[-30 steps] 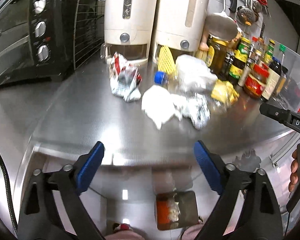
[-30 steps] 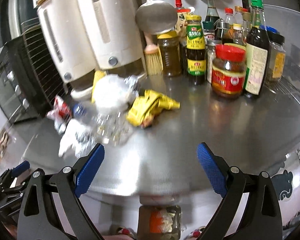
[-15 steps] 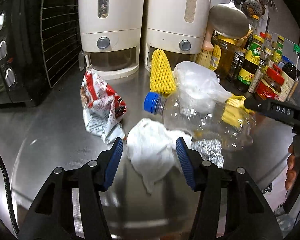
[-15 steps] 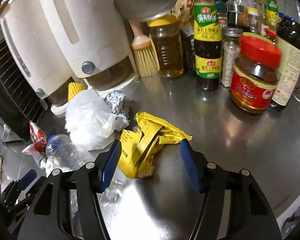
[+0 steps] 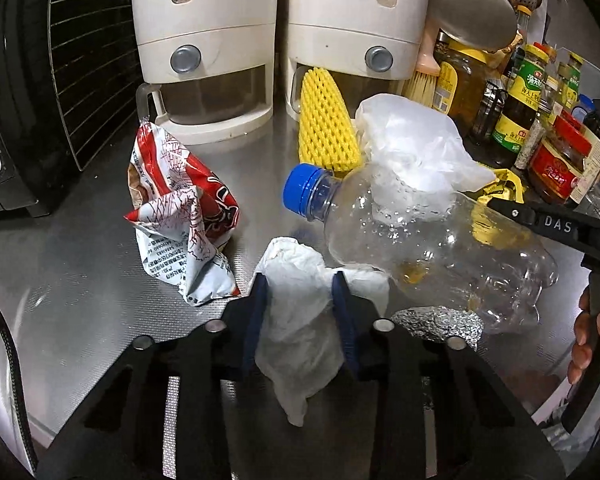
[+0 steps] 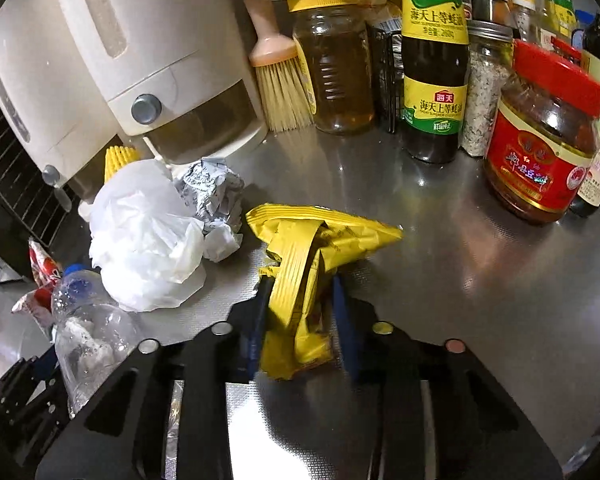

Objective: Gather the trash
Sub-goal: 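Grasp the white tissue with the left tool while the right tool grasps the yellow snack wrapper, then carry the white tissue and yellow wrapper down over the bin with both tools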

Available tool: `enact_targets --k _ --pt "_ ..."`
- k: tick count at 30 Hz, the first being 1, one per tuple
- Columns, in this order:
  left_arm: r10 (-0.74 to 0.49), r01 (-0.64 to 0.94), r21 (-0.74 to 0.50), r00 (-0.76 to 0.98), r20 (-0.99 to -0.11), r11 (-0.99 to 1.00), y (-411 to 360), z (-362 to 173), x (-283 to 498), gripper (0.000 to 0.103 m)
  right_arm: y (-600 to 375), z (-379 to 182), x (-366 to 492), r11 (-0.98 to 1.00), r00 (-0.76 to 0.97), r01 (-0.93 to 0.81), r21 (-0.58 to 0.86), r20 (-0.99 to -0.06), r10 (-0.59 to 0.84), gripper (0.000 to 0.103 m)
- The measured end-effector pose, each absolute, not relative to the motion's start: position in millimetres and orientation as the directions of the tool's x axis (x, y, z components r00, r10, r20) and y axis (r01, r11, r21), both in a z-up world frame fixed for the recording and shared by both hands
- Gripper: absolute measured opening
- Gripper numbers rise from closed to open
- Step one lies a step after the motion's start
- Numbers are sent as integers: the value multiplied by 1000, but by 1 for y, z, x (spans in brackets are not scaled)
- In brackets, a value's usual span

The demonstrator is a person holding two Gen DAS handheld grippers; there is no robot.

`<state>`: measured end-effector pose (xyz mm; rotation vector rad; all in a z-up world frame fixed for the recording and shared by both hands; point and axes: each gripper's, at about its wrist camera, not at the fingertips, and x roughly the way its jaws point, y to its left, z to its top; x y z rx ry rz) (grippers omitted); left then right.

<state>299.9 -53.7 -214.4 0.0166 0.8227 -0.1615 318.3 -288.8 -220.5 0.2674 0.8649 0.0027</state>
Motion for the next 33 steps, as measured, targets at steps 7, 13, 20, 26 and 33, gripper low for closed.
enact_targets --k 7,13,20,26,33 --pt "-104 125 -25 678 -728 992 -46 -210 291 7 -300 -217 304 972 661 111 206 -745 82 24" --pt "-104 127 -21 698 -709 992 -38 -196 264 7 -310 -204 276 971 679 110 212 -730 83 24" --pt "-125 130 -44 724 -678 991 -29 -178 214 7 -302 -177 222 977 716 59 205 -691 102 24" --pt "-137 157 -31 724 -676 987 -33 -177 166 7 -284 -166 176 984 731 3 179 -672 120 24" --pt "-174 187 -56 709 -683 981 -40 -196 113 7 -274 -174 122 982 737 -38 186 -658 153 24"
